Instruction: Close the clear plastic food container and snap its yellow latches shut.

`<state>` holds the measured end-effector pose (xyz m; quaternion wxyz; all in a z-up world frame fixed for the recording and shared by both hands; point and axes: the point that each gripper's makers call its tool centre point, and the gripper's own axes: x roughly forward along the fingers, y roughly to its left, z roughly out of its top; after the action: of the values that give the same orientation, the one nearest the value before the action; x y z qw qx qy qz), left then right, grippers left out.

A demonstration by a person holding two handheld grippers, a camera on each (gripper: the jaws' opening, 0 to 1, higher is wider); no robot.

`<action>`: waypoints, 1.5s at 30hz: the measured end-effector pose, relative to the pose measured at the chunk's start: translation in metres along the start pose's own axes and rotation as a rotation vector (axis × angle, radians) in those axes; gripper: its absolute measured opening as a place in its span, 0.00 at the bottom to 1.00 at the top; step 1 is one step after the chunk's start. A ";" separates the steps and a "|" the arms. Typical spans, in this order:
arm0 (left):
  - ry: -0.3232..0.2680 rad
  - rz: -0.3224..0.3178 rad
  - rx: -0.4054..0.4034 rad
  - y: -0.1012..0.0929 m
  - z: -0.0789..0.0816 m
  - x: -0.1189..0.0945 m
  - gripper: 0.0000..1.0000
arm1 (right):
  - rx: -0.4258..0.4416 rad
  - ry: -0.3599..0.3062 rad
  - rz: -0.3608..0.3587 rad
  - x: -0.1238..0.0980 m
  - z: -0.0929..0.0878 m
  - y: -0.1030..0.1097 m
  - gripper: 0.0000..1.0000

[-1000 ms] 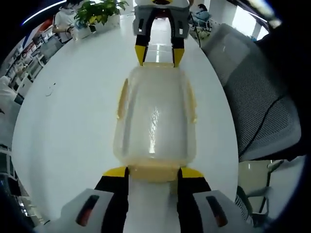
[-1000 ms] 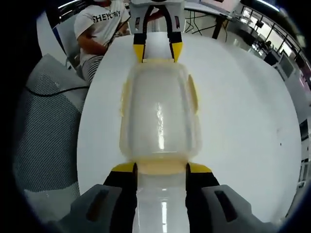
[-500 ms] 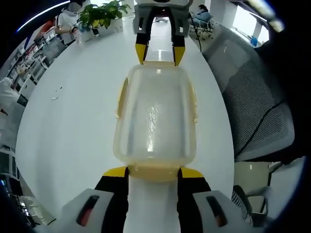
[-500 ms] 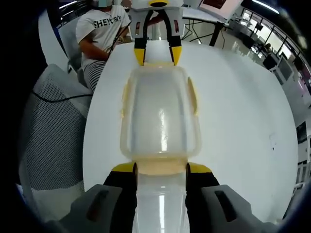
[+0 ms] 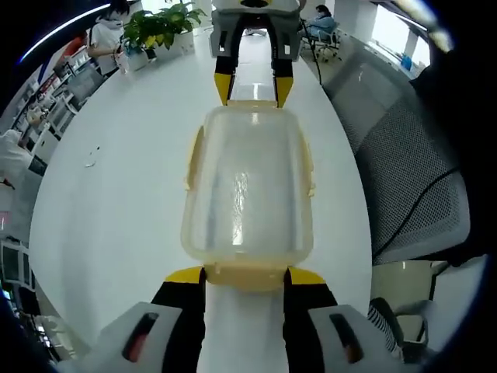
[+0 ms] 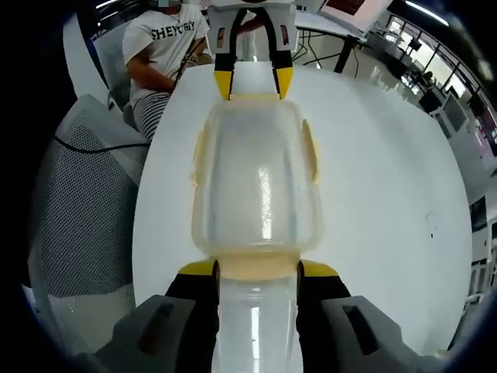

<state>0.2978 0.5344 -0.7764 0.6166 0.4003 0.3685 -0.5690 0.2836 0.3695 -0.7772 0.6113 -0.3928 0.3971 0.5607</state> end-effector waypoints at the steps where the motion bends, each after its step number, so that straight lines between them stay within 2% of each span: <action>1: 0.001 0.002 -0.003 0.000 0.002 0.000 0.33 | -0.004 -0.002 -0.003 -0.001 -0.002 0.000 0.36; 7: 0.008 -0.001 -0.014 -0.004 0.016 0.007 0.33 | -0.010 -0.003 0.007 -0.007 -0.016 0.001 0.36; 26: -0.003 0.002 -0.033 -0.010 0.079 0.031 0.33 | -0.022 0.020 0.009 -0.029 -0.081 0.001 0.36; 32: 0.004 -0.004 -0.021 -0.008 0.097 0.042 0.33 | -0.003 0.010 0.004 -0.038 -0.099 -0.001 0.36; 36: -0.012 -0.011 -0.025 -0.008 0.110 0.049 0.33 | -0.001 0.024 0.004 -0.041 -0.117 -0.002 0.36; 45: -0.010 -0.015 -0.006 -0.008 0.138 0.064 0.33 | 0.001 0.037 -0.005 -0.054 -0.143 -0.002 0.36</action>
<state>0.2947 0.3818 -0.7794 0.6155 0.3927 0.3702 -0.5744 0.2763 0.2168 -0.7813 0.6054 -0.4036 0.4076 0.5518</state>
